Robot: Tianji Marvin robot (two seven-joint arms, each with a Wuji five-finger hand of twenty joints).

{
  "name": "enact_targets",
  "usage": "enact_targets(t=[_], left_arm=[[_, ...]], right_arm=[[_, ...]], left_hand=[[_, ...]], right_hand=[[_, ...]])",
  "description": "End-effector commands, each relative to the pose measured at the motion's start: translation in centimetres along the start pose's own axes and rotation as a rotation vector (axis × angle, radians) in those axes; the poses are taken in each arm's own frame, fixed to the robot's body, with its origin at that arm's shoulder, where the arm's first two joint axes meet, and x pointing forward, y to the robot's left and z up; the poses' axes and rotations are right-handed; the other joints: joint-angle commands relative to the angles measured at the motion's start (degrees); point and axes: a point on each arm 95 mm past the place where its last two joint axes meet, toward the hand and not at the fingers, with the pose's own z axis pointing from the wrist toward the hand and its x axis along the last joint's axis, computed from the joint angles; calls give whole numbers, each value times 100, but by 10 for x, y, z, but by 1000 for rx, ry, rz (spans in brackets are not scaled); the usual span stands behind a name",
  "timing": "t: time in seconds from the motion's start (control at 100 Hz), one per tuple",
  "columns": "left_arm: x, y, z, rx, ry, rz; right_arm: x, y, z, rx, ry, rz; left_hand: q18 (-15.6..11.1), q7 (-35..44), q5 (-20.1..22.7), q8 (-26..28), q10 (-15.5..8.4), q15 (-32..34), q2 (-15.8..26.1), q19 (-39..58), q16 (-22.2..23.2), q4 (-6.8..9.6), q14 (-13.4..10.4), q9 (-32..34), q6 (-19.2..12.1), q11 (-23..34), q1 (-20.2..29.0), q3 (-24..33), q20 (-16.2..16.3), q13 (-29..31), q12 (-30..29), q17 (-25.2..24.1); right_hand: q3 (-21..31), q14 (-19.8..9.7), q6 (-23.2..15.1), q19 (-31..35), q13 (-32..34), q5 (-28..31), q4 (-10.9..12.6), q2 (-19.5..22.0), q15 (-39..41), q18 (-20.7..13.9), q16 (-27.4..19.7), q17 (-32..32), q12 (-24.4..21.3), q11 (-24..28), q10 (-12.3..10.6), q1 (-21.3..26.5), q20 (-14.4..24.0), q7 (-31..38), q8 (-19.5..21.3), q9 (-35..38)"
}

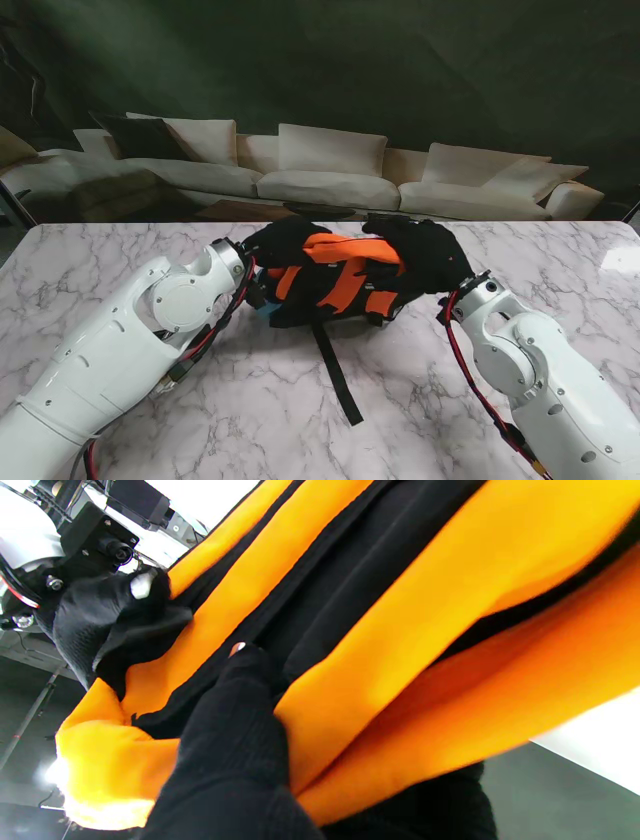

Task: Put the umbrella and water cup into the side pockets of the backpack

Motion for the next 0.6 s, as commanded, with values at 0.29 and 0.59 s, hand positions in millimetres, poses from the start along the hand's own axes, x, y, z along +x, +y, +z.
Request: enact_targets(t=[0.29, 0.59], left_arm=[[5, 2, -3, -50, 25, -23], [21, 5, -11, -58, 87, -88]], right_arm=[[18, 13, 5, -36, 56, 131], [36, 49, -3, -56, 126, 162]], left_hand=[[-152, 128, -16, -30, -83, 317, 341, 616, 32, -62, -119, 4, -373, -96, 627, 420, 15, -65, 21, 17], [-136, 73, -73, -6, -123, 301, 413, 604, 21, -56, -77, -53, -398, -150, 630, 352, 47, -179, -18, -91]], right_hand=[[3352, -199, -1991, 3017, 2499, 2512, -1048, -281, 4041, -425, 1330, 2974, 1166, 1406, -269, 1421, 169, 3320, -1149, 3632], [3498, -323, -1631, 3470, 2487, 2782, -979, -363, 5116, -402, 1585, 3510, 1552, 1581, 33, 1529, -24, 3210, -981, 3877]])
